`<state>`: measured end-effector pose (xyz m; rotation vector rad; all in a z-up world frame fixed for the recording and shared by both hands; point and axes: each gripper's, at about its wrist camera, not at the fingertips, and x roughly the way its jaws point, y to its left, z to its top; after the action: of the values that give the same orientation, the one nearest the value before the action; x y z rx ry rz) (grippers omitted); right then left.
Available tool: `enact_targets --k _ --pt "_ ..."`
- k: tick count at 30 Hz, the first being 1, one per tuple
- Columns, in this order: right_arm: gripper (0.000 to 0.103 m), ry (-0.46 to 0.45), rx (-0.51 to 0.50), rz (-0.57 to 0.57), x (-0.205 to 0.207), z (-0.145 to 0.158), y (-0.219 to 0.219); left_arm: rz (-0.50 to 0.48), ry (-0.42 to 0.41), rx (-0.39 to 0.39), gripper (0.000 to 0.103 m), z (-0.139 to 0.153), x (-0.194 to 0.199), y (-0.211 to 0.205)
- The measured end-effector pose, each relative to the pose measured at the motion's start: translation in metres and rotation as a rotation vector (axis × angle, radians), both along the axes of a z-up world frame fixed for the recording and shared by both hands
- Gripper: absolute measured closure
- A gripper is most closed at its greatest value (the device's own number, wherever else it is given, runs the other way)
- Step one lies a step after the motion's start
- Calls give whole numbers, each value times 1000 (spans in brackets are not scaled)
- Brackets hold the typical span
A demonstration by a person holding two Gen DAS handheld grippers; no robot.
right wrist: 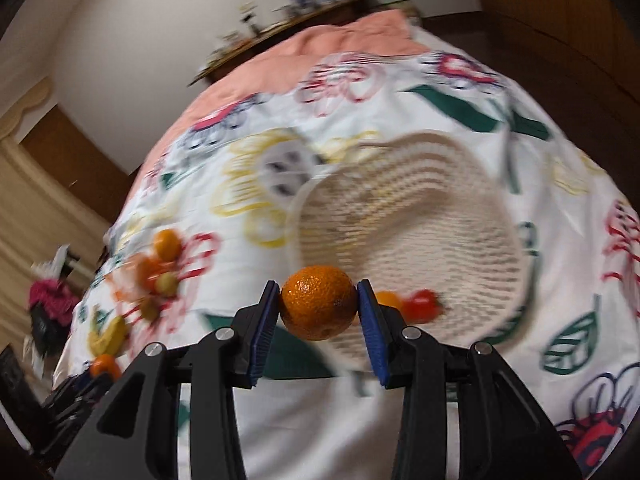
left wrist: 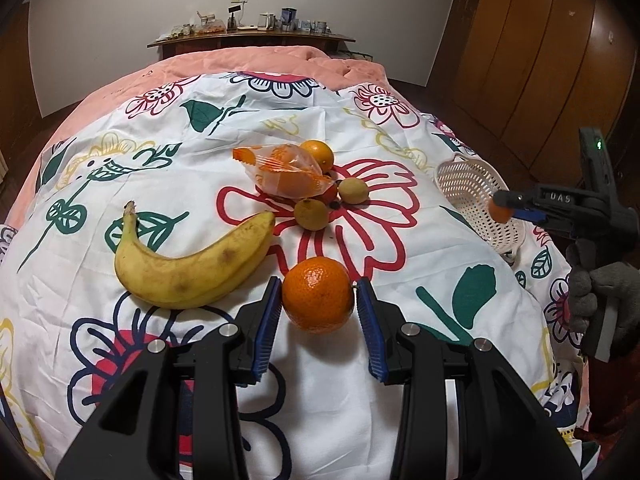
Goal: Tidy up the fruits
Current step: 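Carry the small orange with the right gripper and release it into the basket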
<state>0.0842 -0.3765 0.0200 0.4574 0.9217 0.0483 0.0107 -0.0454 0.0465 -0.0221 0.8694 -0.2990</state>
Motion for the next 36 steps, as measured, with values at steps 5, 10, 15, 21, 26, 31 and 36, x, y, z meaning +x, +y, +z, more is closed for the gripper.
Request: enact_targets --k 5,10,15,21,26,31,36 --pt "63 19 -54 -97 -5 -13 -32 -13 0 13 64 2 1 -8" --pt "62 33 -113 -148 -7 -20 -45 -26 -2 27 64 4 0 -16" --pt "62 39 -111 -178 -10 -27 -52 -35 -1 38 64 5 3 -22" --pt "61 27 -96 -184 -13 -27 -56 -53 -5 48 64 8 4 -32" --pt "61 11 -79 -184 -17 -24 -56 -82 -12 61 64 11 8 -46" --pt "61 -2 -54 -185 -20 -22 -58 -119 -16 58 64 16 15 -64" --pt "61 -16 -29 -185 -23 -21 -61 -174 -25 71 64 20 26 -92"
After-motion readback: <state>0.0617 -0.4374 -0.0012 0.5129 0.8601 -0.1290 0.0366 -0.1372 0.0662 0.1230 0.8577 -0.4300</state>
